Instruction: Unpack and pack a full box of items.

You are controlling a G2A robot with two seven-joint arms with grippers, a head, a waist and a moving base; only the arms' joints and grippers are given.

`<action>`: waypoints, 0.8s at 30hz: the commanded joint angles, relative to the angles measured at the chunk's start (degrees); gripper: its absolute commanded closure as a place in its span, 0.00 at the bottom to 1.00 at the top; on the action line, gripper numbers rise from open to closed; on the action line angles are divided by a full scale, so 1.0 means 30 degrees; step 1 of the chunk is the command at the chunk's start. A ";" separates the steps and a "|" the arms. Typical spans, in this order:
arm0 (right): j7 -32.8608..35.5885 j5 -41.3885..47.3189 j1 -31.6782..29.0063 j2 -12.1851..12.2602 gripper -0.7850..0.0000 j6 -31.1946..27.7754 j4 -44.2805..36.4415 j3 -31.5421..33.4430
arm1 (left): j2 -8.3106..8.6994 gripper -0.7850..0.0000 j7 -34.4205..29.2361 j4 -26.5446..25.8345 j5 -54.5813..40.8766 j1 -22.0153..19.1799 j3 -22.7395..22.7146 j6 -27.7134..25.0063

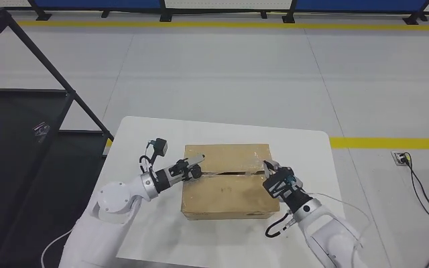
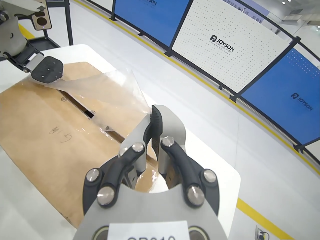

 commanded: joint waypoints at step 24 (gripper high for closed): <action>-0.0041 -0.0208 0.0613 -0.0055 1.00 -0.0604 0.1657 0.0459 | -0.0450 0.00 0.0474 0.0496 0.0599 -0.0834 0.1541 0.0186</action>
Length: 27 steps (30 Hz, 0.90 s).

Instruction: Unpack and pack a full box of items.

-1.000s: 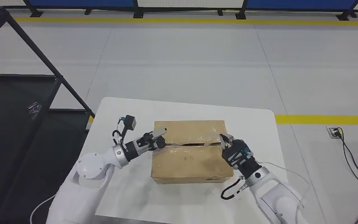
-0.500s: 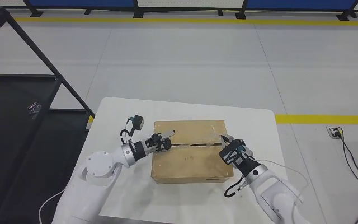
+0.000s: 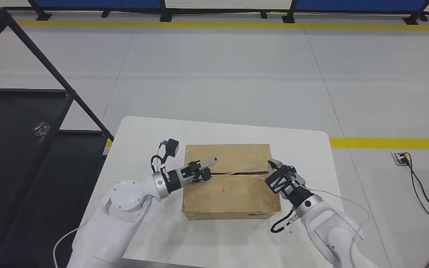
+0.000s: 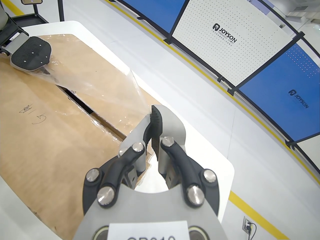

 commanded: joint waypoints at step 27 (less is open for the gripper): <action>-0.0542 -0.0418 -0.1071 -0.0195 0.53 0.2984 -0.0991 0.0556 | -0.0190 0.00 0.0092 0.0278 0.0106 0.0014 0.0057 0.0029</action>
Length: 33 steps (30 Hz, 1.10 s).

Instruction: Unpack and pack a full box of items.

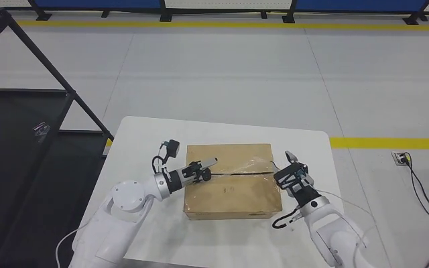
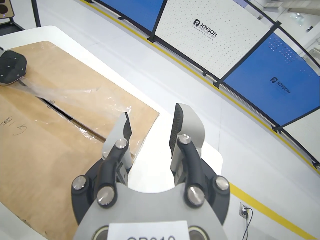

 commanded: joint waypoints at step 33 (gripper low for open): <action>0.6040 -1.0386 0.0420 -0.0760 0.59 -0.2147 -0.1472 -0.5228 | -0.0113 0.00 -0.0242 -0.0272 0.0151 0.0215 -0.0125 0.0013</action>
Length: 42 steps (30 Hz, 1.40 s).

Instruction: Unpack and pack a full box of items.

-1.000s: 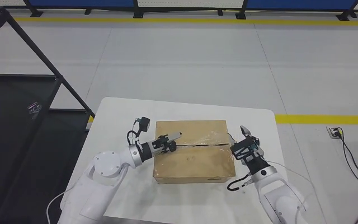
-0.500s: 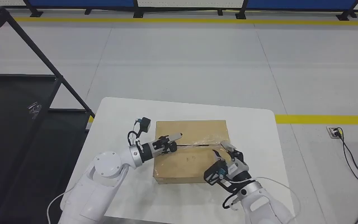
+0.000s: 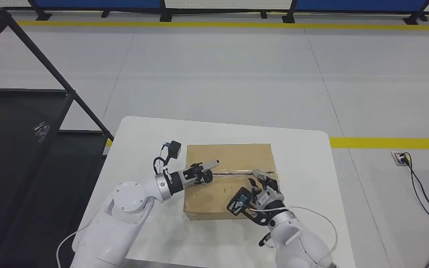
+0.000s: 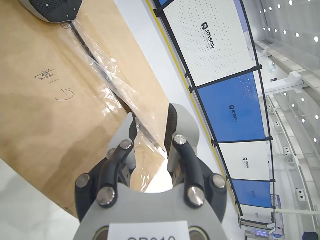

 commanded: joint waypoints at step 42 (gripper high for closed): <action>0.1278 0.2182 -0.0574 -0.0361 1.00 -0.1472 -0.0623 0.2810 | -0.0097 0.00 -0.0360 0.0285 -0.0261 -0.0150 -0.0373 -0.0101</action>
